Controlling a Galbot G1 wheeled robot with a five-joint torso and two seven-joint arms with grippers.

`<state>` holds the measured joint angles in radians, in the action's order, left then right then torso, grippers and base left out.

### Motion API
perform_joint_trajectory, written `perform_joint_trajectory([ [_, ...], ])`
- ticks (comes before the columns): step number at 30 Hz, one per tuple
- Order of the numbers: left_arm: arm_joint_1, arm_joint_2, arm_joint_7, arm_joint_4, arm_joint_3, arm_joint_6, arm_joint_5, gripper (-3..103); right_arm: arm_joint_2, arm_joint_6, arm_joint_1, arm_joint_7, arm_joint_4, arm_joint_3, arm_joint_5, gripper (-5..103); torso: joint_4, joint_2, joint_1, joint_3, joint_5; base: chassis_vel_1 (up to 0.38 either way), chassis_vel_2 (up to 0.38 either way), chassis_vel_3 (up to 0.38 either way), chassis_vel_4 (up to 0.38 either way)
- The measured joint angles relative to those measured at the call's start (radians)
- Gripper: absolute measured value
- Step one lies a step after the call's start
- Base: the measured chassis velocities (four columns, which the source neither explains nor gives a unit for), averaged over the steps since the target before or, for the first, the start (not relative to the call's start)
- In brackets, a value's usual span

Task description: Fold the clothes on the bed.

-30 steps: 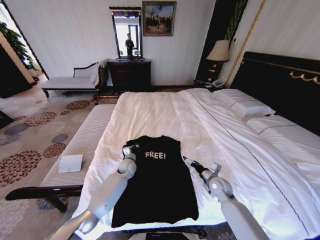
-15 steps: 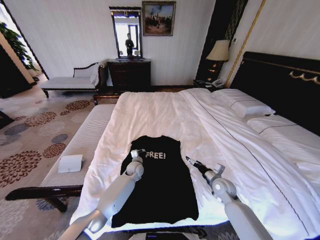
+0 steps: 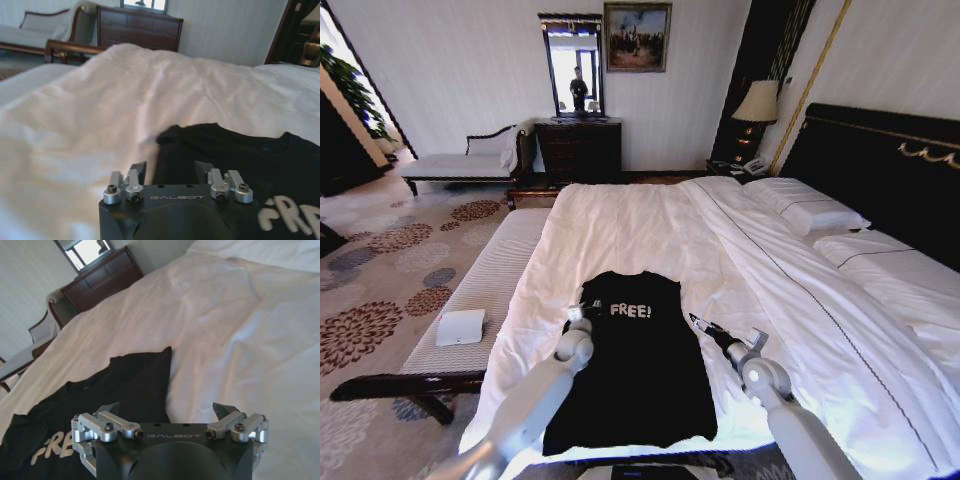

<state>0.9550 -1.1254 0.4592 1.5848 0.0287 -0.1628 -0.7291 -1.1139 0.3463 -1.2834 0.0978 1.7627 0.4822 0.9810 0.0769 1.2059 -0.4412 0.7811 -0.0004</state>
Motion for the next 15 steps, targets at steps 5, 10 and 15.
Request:
perform_joint_trajectory([
  [5, 0.11, 0.073, -0.005, 0.125, 0.089, 0.011, -0.006, 77, -0.005, -0.013, -0.014, -0.01, 0.028, 0.002, -0.015, 100, 0.0, 0.0, 0.0, 0.0, 0.0002, 0.0, 0.0, 0.0, 0.0],
  [10, 0.209, 0.106, 0.0, 0.214, 0.186, 0.012, -0.027, 97, 0.005, -0.017, -0.015, -0.011, 0.035, -0.009, -0.007, 100, 0.0002, 0.0, 0.0, 0.0, 0.0003, 0.0, 0.0, 0.0, 0.0],
  [15, 0.303, 0.131, -0.016, 0.228, 0.287, 0.013, 0.019, 100, -0.024, -0.029, -0.021, 0.023, 0.04, -0.005, -0.022, 100, -0.0001, 0.0, 0.0, 0.0, 0.0003, 0.0, 0.0, 0.0, 0.0],
])
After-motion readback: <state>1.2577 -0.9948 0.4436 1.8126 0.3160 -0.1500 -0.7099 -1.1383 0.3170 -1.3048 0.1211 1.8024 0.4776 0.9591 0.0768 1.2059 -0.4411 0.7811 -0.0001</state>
